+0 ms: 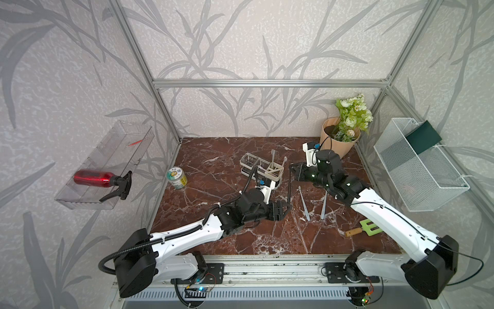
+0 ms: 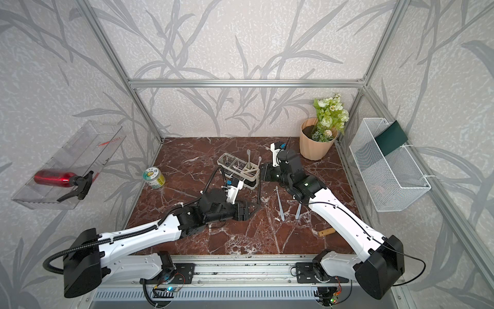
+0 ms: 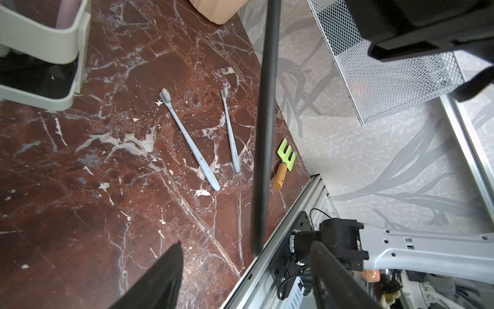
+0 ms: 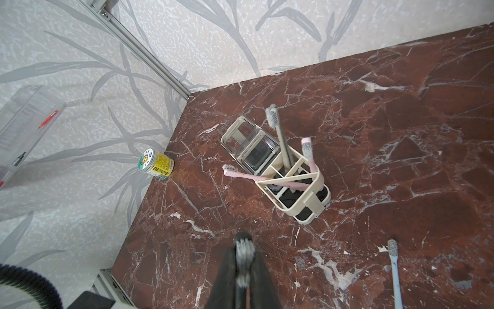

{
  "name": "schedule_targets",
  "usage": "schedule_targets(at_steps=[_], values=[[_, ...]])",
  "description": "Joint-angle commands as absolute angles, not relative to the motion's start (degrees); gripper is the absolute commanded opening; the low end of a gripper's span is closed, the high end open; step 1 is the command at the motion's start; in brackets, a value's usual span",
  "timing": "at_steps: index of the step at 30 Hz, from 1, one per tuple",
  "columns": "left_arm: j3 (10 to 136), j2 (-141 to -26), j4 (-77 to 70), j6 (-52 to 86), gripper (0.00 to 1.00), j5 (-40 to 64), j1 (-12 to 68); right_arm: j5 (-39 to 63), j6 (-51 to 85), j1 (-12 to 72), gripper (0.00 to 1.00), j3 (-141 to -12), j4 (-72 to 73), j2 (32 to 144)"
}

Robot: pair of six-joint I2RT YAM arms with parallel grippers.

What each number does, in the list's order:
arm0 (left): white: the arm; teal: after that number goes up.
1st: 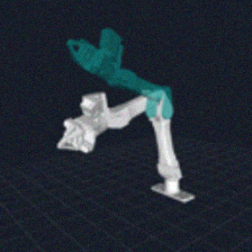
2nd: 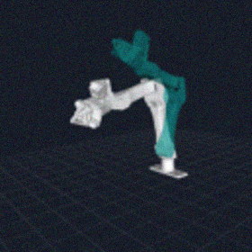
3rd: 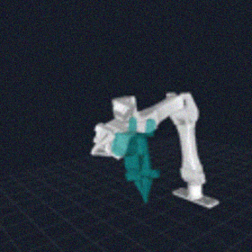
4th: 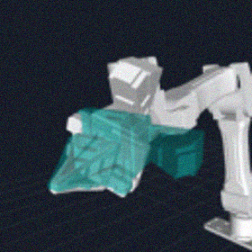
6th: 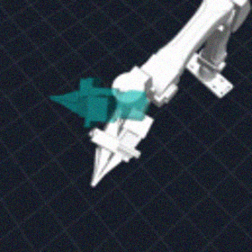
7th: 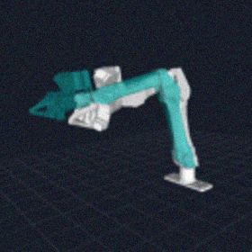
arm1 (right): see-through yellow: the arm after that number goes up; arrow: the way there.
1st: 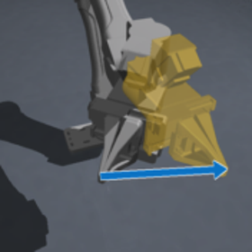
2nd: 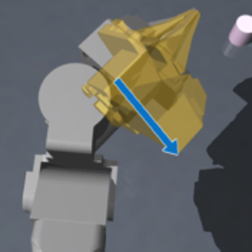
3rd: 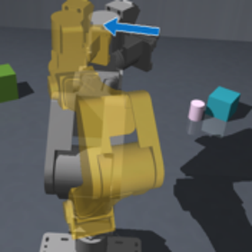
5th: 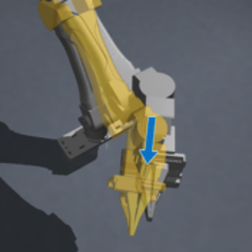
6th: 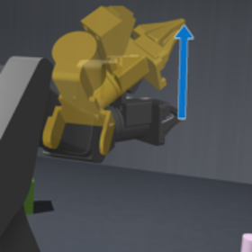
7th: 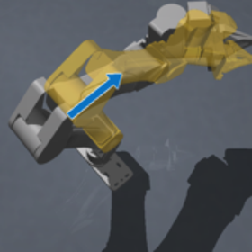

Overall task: Place the toothbrush into the toothbrush holder
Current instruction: Pick up the toothbrush from the center of the board.

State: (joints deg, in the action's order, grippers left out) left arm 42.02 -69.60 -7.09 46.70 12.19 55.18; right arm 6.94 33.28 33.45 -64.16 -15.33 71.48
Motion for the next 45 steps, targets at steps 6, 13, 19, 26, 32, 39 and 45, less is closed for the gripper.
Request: schedule_targets(at_steps=[6, 13, 19, 26, 32, 39, 45], values=[[45.07, -71.63, -10.54, 47.99, 0.52, 9.90, 55.98, 6.25, 34.01, 35.53, 0.00, -66.03, -14.85, 73.04], [45.84, -73.11, -9.42, 47.65, 0.39, 9.19, 56.33, 6.42, 34.19, 35.83, 0.00, -66.07, -14.60, 72.95], [46.28, -74.16, -9.10, 47.81, 0.28, 8.65, 56.68, 6.94, 34.54, 35.95, 0.00, -66.35, -14.42, 73.41], [46.39, -74.17, -8.05, 47.38, 0.19, 7.53, 56.87, 7.47, 34.80, 36.18, 0.00, -65.90, -14.22, 73.74], [46.29, -73.68, -6.79, 46.63, 0.09, 6.68, 56.87, 8.00, 34.80, 36.14, 0.00, -65.80, -14.41, 73.56], [46.14, -73.63, -5.44, 46.06, 0.00, 5.62, 56.87, 8.43, 34.98, 36.15, 0.00, -65.69, -14.57, 73.06], [46.41, -72.52, 0.08, 43.17, 0.00, 4.29, 56.87, 6.52, 33.90, 36.20, 0.30, -67.83, -19.89, 71.46]])
